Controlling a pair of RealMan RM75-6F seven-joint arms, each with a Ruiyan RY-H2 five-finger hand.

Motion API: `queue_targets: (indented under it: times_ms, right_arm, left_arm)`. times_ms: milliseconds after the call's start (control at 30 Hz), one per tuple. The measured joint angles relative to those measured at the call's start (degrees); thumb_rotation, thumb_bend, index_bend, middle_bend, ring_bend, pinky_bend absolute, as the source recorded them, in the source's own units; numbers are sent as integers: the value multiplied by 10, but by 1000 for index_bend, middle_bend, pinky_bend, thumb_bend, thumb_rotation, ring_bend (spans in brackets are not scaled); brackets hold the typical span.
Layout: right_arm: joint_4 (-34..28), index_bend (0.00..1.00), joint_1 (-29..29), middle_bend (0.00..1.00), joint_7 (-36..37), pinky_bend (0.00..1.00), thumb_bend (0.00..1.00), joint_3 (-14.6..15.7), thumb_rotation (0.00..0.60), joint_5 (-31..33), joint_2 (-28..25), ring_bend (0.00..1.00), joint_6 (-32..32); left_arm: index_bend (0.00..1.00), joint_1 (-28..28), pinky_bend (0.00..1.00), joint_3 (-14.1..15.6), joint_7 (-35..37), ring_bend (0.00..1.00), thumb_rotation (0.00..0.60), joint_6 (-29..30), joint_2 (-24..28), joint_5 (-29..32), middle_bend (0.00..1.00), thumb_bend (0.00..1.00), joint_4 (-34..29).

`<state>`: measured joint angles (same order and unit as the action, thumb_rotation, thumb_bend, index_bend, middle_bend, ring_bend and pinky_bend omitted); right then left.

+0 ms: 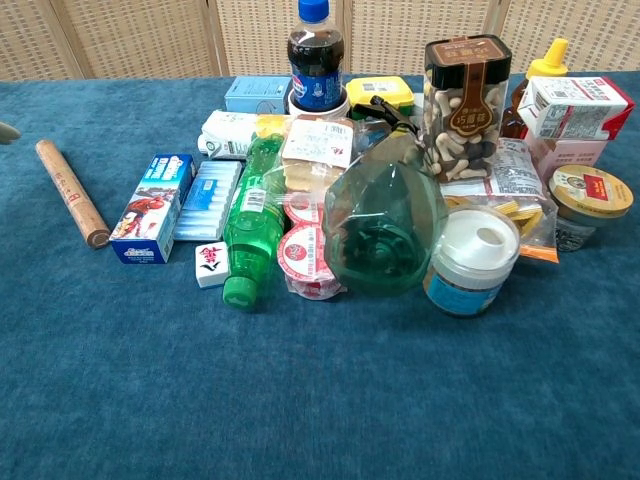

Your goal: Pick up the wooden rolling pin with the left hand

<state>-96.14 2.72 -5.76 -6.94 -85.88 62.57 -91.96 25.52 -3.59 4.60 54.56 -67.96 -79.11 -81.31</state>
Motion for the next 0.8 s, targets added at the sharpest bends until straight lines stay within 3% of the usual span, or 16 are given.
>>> queue_targets:
  times_ms: [333, 533, 633, 700, 800]
  right_arm:
    - [-2, 0, -9, 103, -4, 0, 0, -2, 454, 9, -5, 0, -8]
    - [-3, 0, -15, 103, -5, 0, 0, -4, 454, 12, -8, 0, -16]
    - [-5, 0, -17, 103, -5, 0, 0, -5, 456, 13, -10, 0, -18]
    - [-7, 0, -18, 103, -6, 0, 0, -5, 455, 13, -11, 0, -18]
    - [-9, 0, -18, 103, -5, 0, 0, -6, 457, 12, -12, 0, -18]
  left_arm:
    - [45, 57, 0, -16, 11, 0, 600, -70, -45, 23, 5, 346, 44]
    - [89, 81, 0, -18, 3, 12, 600, -103, -69, 40, 77, 345, 73]
    - [215, 85, 0, -19, 0, 167, 600, -103, -81, 43, 196, 347, 86]
    - [338, 86, 7, -21, 2, 324, 600, -96, -90, 43, 325, 346, 97]
    - [448, 88, 134, -22, 4, 507, 600, -89, -101, 41, 478, 347, 114]
